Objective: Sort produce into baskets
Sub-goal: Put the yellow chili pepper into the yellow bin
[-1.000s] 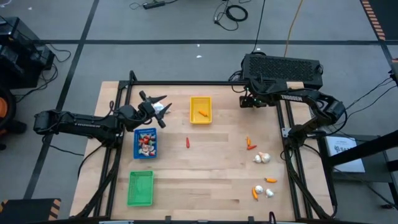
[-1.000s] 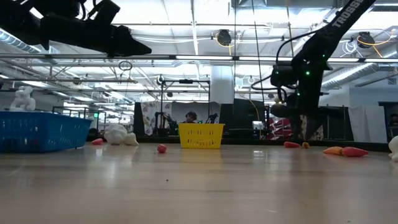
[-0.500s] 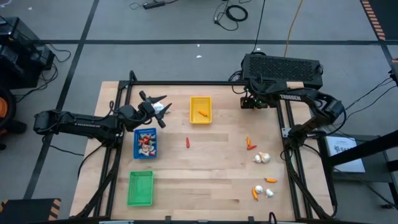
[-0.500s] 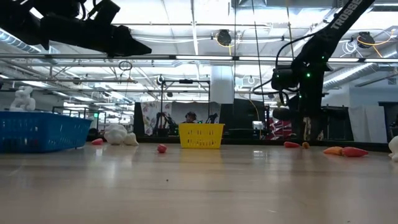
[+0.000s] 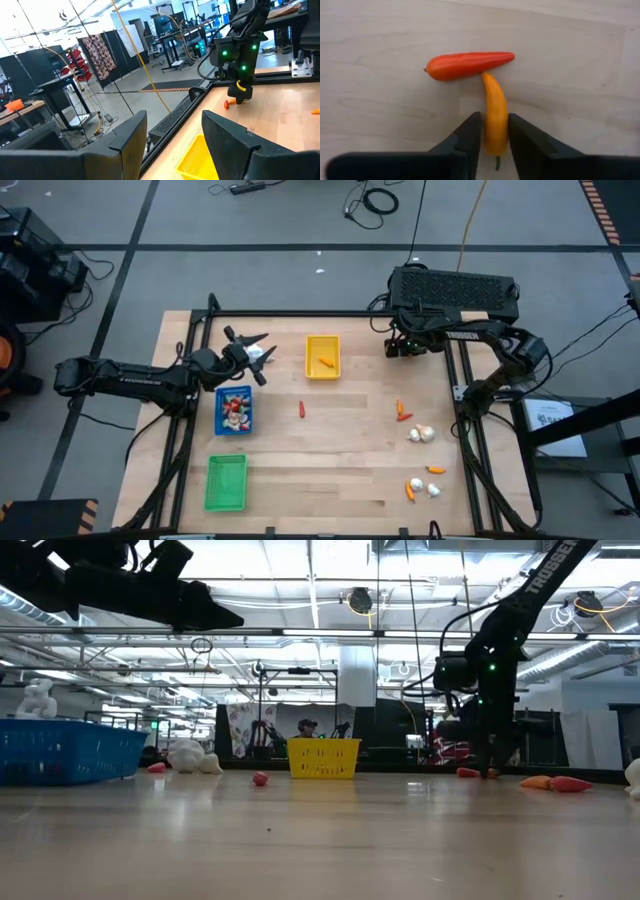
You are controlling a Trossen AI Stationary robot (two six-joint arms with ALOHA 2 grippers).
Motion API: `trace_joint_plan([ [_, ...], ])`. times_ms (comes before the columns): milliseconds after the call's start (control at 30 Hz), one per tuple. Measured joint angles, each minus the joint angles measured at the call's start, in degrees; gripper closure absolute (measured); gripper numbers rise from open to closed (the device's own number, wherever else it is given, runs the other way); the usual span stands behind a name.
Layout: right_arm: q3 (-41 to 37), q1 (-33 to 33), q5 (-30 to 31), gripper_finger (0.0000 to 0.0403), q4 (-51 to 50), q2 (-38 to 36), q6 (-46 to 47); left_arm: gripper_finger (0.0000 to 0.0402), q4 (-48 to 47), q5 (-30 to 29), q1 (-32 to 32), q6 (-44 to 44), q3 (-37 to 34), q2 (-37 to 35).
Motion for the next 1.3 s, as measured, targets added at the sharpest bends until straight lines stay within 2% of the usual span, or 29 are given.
trace_joint_plan([
  [167,0.07,0.63,0.19,0.0384,-0.24,-0.31,-1.27,0.0204,0.0,0.01,0.02,0.0,0.0,0.0],
  [233,0.12,1.15,-0.03,0.0395,-0.39,-0.87,-1.93,0.0204,-0.02,0.01,0.02,-0.01,0.0,0.0],
  [433,4.17,5.18,-5.0,0.0378,-0.65,-2.18,-1.91,0.0204,-0.09,0.28,0.02,0.0,0.0,0.0],
  [533,7.22,9.76,-7.77,0.0374,1.27,-2.6,-2.6,0.0204,0.08,0.69,0.01,-0.02,0.0,-0.02],
  [800,15.01,23.31,-7.34,0.0372,10.36,-2.58,-3.0,0.0204,0.13,1.14,0.0,-0.02,0.0,-0.01],
  [967,16.39,29.26,-7.24,0.0372,20.07,-1.23,-5.22,0.0204,0.11,1.14,0.0,-0.04,0.0,0.0],
  [1167,16.4,30.35,-7.13,0.0372,30.04,2.54,-6.06,0.0204,0.36,1.14,0.0,-0.07,0.0,0.0],
  [1300,19.22,29.7,-7.32,0.0372,29.62,7.25,-6.18,0.0204,0.7,1.14,0.01,-0.15,0.0,-0.02],
])
